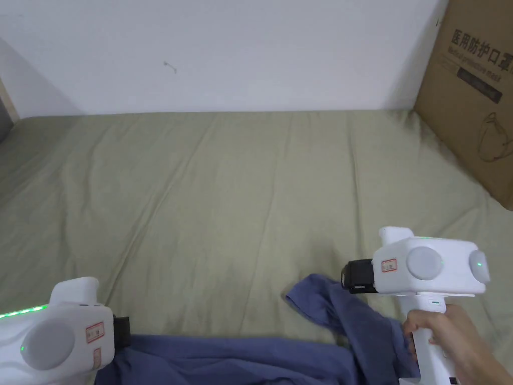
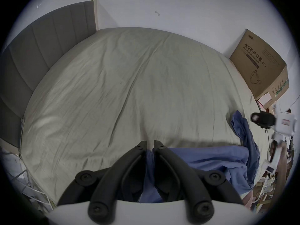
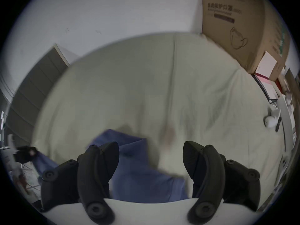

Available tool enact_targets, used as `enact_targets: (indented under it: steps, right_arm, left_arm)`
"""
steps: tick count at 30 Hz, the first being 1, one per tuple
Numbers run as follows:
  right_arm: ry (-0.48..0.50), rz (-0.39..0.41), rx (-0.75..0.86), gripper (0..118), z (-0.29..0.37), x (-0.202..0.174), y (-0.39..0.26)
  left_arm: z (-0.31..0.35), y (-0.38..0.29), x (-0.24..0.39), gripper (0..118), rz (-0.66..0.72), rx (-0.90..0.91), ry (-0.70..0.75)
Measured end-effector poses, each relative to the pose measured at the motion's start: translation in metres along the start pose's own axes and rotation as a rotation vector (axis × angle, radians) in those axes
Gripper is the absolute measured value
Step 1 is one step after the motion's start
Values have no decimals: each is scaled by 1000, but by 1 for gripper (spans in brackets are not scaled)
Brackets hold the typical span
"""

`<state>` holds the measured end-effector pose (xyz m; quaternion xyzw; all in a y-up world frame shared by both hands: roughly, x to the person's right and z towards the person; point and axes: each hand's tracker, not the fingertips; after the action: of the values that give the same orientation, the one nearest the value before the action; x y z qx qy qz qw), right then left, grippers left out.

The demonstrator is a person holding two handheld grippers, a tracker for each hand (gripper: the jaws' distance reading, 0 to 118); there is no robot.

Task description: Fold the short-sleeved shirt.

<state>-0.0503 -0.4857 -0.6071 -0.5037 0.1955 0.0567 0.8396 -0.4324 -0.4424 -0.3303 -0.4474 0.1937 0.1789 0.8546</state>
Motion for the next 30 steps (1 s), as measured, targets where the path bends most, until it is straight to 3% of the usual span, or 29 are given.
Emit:
enact_targets:
  steps: [3, 4, 5, 7, 9, 11, 12, 14, 18, 26, 30]
  right_arm:
    - [60, 13, -142, 78, -33, -3, -8]
    - [54, 50, -149, 78, -36, -8, -13]
    - [-27, 139, -64, 78, -33, -15, -17]
    - [-11, 95, -88, 73, -28, -18, -13]
    - [-21, 84, -85, 54, -25, -20, -11]
    - [-115, 175, -55, 4, -19, -32, -13]
    - [-162, 225, -58, 3, -18, -34, -14]
    - [-121, 195, -65, 3, -12, -34, -12]
    - [-21, -27, -7, 2, 25, -8, 3]
    - [20, -169, 229, 2, 167, 53, 27]
    - [44, -180, 316, 2, 239, 72, 30]
  left_arm:
    - [-2, 1, -3, 7, 17, -3, -11]
    - [-3, 1, -2, 7, 17, -4, -11]
    - [-5, 1, -2, 7, 12, -5, -8]
    - [-8, 1, 0, 7, -4, -7, 5]
    - [-8, 1, 0, 7, -6, -10, 13]
    - [-7, 1, 0, 7, -3, -9, 15]
    - [-4, 2, 0, 7, -1, -9, 20]
    - [4, 3, 0, 7, -5, 2, 23]
    - [35, 9, -5, 7, -27, 41, 42]
    - [116, 29, -19, 7, -46, 200, 101]
    - [161, 39, -17, 7, -32, 280, 42]
